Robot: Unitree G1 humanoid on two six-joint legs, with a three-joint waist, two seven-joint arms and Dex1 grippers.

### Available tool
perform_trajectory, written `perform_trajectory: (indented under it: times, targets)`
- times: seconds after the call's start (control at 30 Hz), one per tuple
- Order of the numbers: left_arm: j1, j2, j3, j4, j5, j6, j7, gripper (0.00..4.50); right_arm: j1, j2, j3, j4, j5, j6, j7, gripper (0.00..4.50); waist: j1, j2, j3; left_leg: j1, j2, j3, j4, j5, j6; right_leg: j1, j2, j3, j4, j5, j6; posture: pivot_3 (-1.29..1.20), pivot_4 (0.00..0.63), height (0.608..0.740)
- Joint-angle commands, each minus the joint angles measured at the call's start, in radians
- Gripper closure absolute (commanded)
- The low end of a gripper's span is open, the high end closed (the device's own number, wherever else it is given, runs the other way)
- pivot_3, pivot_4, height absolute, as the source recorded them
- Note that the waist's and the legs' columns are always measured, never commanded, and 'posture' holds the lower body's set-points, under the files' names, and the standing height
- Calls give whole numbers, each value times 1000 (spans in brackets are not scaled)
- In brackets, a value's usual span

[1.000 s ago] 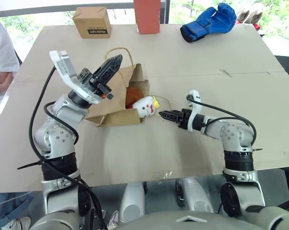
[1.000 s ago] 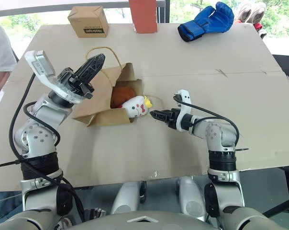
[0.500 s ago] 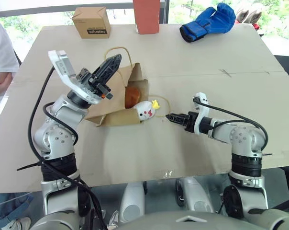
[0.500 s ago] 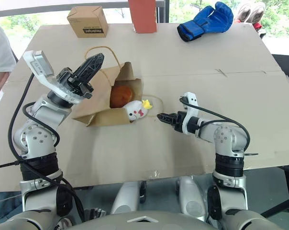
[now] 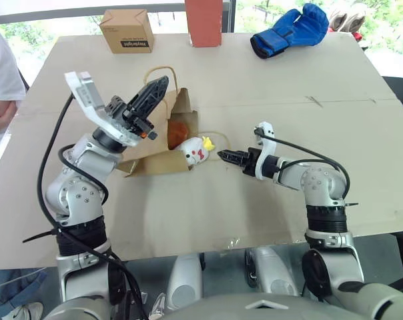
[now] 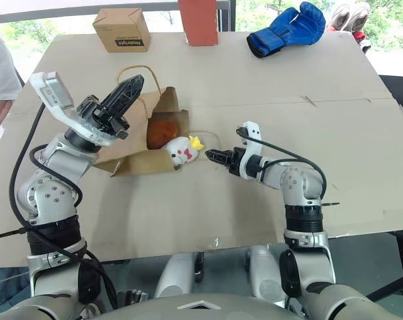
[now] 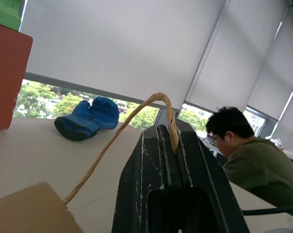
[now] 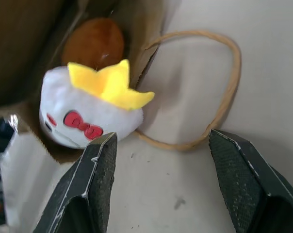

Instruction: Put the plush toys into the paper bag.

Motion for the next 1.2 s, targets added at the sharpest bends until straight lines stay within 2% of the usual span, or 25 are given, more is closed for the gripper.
perform_trajectory:
  times: [0.03,0.07,0.13,0.33,0.53,0.57,0.63,0.7,0.77,0.8,0.83,0.87,1.07,1.1,1.2]
  targets:
    - [8,9,32,-48,-23,-22,0,4500,3,-145,138,-131,-99,-227,183,1154,3,1,1,-1,-1,0,0,0,0,0,-1,0,-1,0,0,0,150,740]
    - [10,11,32,-48,-25,-20,0,4500,-9,-165,159,-130,-109,-252,206,901,3,0,1,-1,-1,1,0,0,0,0,-1,0,-2,0,0,0,150,740]
    - [9,12,29,-48,-27,-16,-4,4500,-47,-188,211,-95,-170,-323,219,43,0,0,0,-1,-1,1,0,0,0,0,-1,0,-3,0,0,0,150,740]
    - [-15,9,4,-40,-32,-2,-21,4500,-191,-160,340,118,-309,-512,315,43,0,0,0,1,0,-1,-2,0,0,0,1,0,-1,0,0,0,150,740]
    - [-29,3,-31,-39,-31,8,-43,4500,-332,-41,394,459,-405,-726,387,43,3,0,1,0,-1,-1,-1,0,0,0,1,0,-3,2,4,0,150,740]
    - [-32,1,-41,-43,-32,11,-48,4500,-346,-21,389,495,-411,-754,392,593,3,0,1,0,-1,-1,-1,0,0,0,1,0,-3,2,4,0,150,740]
    - [-39,-8,-61,-50,-36,17,-53,4500,-353,-6,377,515,-421,-802,406,1301,4,0,1,0,-1,-1,-2,0,0,0,1,0,-2,2,4,0,150,740]
    - [-47,-17,-72,-54,-43,22,-52,4500,-337,2,352,494,-405,-813,422,2217,6,0,1,-1,-1,-1,-2,0,0,0,1,0,-2,2,4,0,150,740]
    - [-64,-41,-89,-58,-58,27,-42,4500,-304,-2,331,444,-386,-815,436,3131,8,0,1,-1,-1,-1,-1,0,0,0,0,0,-3,3,4,0,150,740]
    - [-72,-55,-101,-61,-69,32,-37,4500,-283,-6,325,411,-380,-815,438,3430,11,0,1,-1,-1,-1,-1,0,0,0,0,0,-3,3,4,0,150,740]
    - [-80,-73,-112,-64,-82,39,-31,4500,-261,-13,319,372,-376,-808,440,4027,12,0,1,-1,-1,-2,-1,0,0,0,0,0,-2,3,4,0,150,740]
    - [-90,-96,-121,-66,-103,49,-19,4500,-237,-21,314,327,-372,-799,439,4434,16,0,1,-1,-1,-2,-1,0,0,0,0,0,-2,3,4,0,150,740]
    - [-93,-166,-127,-82,-265,142,43,4500,-177,-74,248,87,-333,-688,391,4434,21,0,1,0,-1,-2,-1,0,0,0,1,0,-1,2,4,0,150,740]
    - [-89,-165,-124,-80,-276,150,46,4500,-179,-76,245,78,-334,-673,384,4434,21,0,1,0,-1,-2,-1,0,0,0,1,0,0,2,4,0,150,740]
    - [-83,-175,-115,-63,-292,154,73,4500,-199,-65,298,215,-430,-750,352,4434,19,0,1,3,-1,-2,-1,1,-1,1,1,0,1,2,4,0,150,740]
